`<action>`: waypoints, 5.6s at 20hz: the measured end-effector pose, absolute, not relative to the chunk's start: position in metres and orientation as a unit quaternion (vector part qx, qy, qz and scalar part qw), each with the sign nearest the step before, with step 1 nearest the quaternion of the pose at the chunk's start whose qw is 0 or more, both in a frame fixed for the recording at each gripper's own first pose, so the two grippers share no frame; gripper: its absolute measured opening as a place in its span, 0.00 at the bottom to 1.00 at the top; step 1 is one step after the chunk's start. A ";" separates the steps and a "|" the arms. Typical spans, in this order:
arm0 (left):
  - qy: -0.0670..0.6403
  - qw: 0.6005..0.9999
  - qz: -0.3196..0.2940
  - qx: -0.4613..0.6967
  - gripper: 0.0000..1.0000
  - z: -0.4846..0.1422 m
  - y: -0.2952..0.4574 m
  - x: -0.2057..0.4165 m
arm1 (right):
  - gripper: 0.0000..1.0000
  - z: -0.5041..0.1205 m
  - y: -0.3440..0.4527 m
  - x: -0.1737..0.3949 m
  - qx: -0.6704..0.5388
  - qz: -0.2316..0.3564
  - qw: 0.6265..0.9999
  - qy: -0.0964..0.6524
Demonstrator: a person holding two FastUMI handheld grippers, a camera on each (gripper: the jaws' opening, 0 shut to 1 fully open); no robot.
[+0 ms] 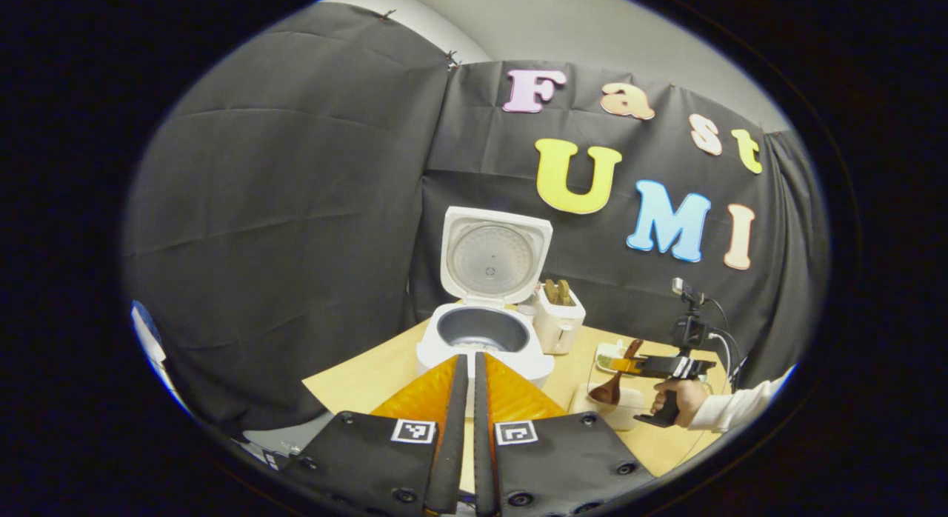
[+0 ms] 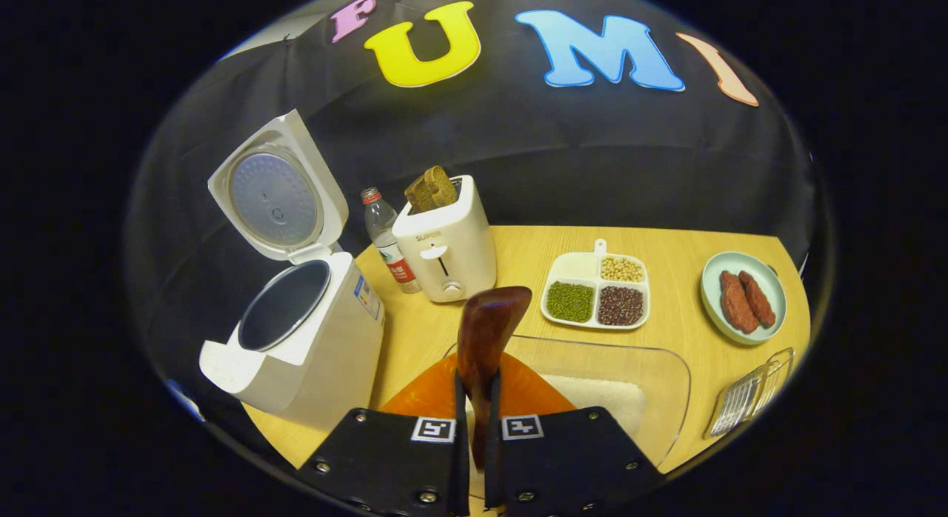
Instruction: Close the left gripper, press the button to open the rice cooker; take a wooden spoon from the chopstick holder with the right hand, scoop a spoonful of rice and pour it into the rice cooker, then put the wooden spoon back into the chopstick holder.
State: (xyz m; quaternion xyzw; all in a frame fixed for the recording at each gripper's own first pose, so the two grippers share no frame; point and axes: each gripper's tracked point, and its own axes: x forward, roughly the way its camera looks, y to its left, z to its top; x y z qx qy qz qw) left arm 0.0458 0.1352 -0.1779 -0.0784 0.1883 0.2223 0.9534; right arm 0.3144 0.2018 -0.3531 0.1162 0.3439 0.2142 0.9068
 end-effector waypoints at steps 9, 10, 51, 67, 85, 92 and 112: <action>0.181 0.955 0.222 -0.079 0.16 -0.172 0.141 0.044 | 0.09 -0.320 0.167 0.325 0.200 0.175 0.906 0.329; 0.180 0.955 0.221 -0.078 0.16 -0.171 0.141 0.045 | 0.08 -0.315 0.163 0.325 0.207 0.173 0.906 0.325; 0.158 0.949 0.243 -0.121 0.16 -0.178 0.213 -0.016 | 0.08 -0.220 0.478 0.345 0.088 0.301 0.918 0.243; 0.166 0.946 0.247 -0.132 0.07 -0.188 0.225 -0.010 | 0.08 -0.223 0.522 0.299 -0.247 0.403 0.878 0.075; 0.155 0.947 0.250 -0.128 0.16 -0.178 0.224 -0.018 | 0.08 -0.202 0.471 0.328 0.015 0.366 0.905 0.218; 0.149 0.954 0.231 -0.123 0.16 -0.165 0.205 -0.004 | 0.08 -0.183 0.382 0.345 0.177 0.315 0.896 0.257; 0.157 0.961 0.210 -0.090 0.16 -0.159 0.128 0.005 | 0.08 -0.287 0.082 0.346 0.287 0.106 0.899 0.315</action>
